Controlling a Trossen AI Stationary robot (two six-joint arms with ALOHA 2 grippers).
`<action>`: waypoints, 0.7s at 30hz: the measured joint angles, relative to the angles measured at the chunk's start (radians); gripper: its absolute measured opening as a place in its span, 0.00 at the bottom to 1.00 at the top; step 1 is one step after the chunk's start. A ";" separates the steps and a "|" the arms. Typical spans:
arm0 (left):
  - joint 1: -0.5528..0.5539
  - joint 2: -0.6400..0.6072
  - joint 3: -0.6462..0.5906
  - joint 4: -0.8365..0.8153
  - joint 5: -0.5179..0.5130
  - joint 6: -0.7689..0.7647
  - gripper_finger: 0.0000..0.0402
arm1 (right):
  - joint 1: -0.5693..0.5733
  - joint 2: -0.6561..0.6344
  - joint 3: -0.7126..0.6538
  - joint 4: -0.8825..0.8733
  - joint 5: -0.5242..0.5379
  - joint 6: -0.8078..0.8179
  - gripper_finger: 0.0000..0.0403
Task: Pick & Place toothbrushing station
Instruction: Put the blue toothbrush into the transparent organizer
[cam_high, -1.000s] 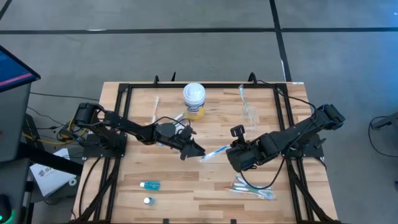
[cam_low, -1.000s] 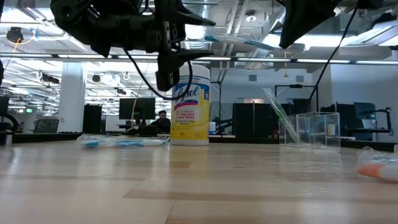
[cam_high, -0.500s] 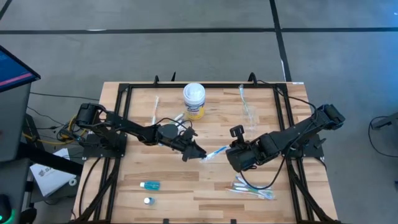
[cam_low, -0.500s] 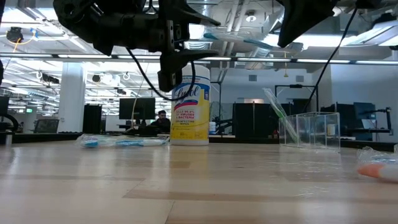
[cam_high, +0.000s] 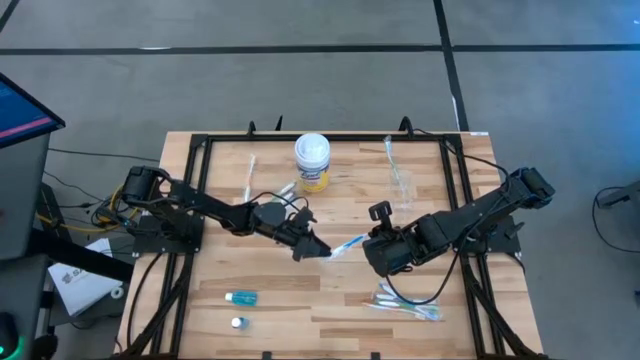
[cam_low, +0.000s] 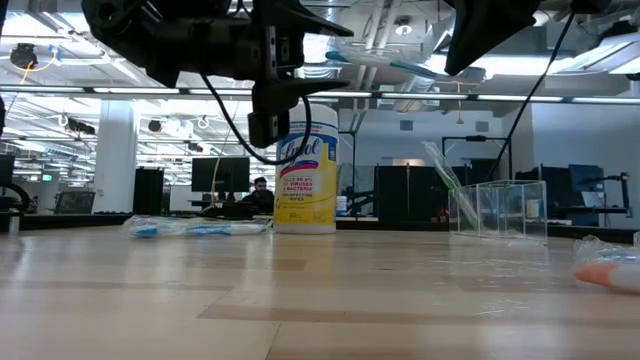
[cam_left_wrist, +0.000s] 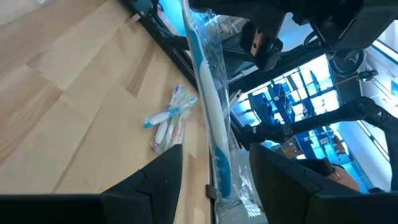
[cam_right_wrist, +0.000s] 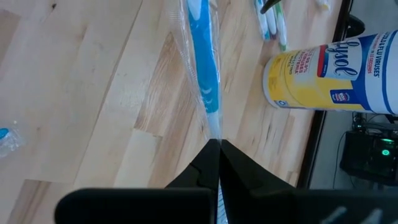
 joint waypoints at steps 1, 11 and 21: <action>0.000 0.000 0.000 -0.001 0.000 -0.005 0.45 | 0.000 0.000 0.000 0.003 0.000 -0.005 0.00; -0.016 0.000 0.000 -0.009 0.001 -0.033 0.45 | -0.004 0.000 0.000 0.045 0.000 -0.039 0.00; -0.037 0.000 0.000 -0.015 0.005 -0.041 0.45 | -0.019 0.031 0.000 0.073 0.000 -0.068 0.00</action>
